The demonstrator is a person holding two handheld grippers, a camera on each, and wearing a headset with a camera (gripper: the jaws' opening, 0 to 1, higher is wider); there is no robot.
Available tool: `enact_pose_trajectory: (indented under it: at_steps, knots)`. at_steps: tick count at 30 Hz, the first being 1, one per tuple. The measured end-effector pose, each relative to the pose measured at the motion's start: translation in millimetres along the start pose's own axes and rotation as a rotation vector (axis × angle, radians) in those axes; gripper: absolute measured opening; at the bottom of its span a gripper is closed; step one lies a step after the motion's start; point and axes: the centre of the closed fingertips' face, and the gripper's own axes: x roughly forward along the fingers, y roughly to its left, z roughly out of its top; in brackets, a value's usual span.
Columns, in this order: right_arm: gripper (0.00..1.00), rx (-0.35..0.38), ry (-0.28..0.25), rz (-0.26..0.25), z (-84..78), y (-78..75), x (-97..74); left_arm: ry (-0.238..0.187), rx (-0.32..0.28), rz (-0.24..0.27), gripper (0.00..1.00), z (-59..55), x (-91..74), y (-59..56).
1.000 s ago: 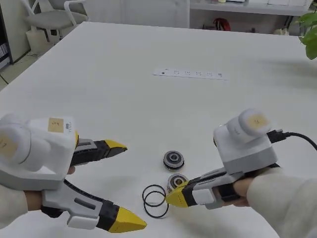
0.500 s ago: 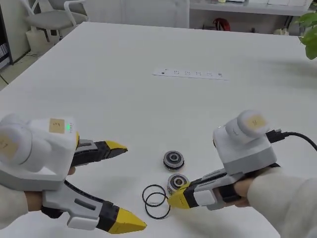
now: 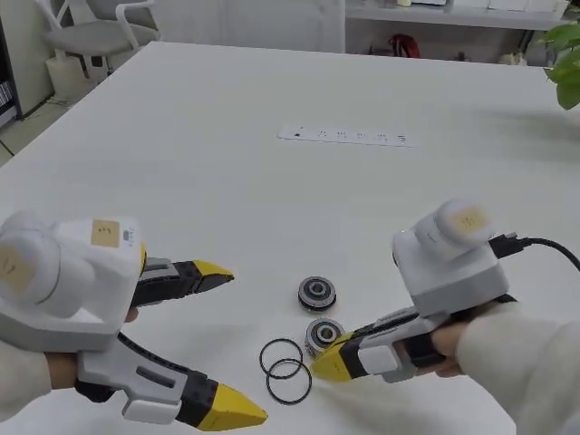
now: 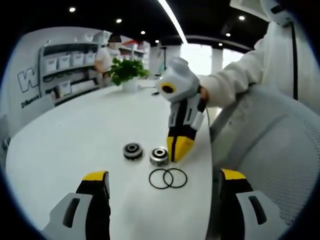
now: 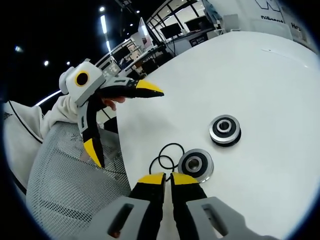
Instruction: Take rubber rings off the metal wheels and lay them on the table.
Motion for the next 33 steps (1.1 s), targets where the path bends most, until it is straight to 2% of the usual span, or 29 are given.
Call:
enact_pose_trajectory:
  at_steps: [3,5,11,33]
  knots:
    - [0.01,0.011,-0.029,-0.011,6.2,-3.6,-5.3,-0.001,-0.001,-0.001,0.92,0.4,0.3,-0.1]
    - [0.01,0.023,-0.047,0.001,10.2,-2.8,-8.6,-0.001,-0.001,-0.001,0.92,0.6,0.4,-0.4]
    - [0.01,0.019,-0.116,-0.021,23.6,-8.1,-18.0,-0.004,-0.002,0.004,0.91,1.7,0.2,0.5]
    - [0.04,0.014,-0.243,-0.093,48.1,-19.6,-43.3,-0.019,-0.012,0.004,0.9,3.1,0.0,3.4]
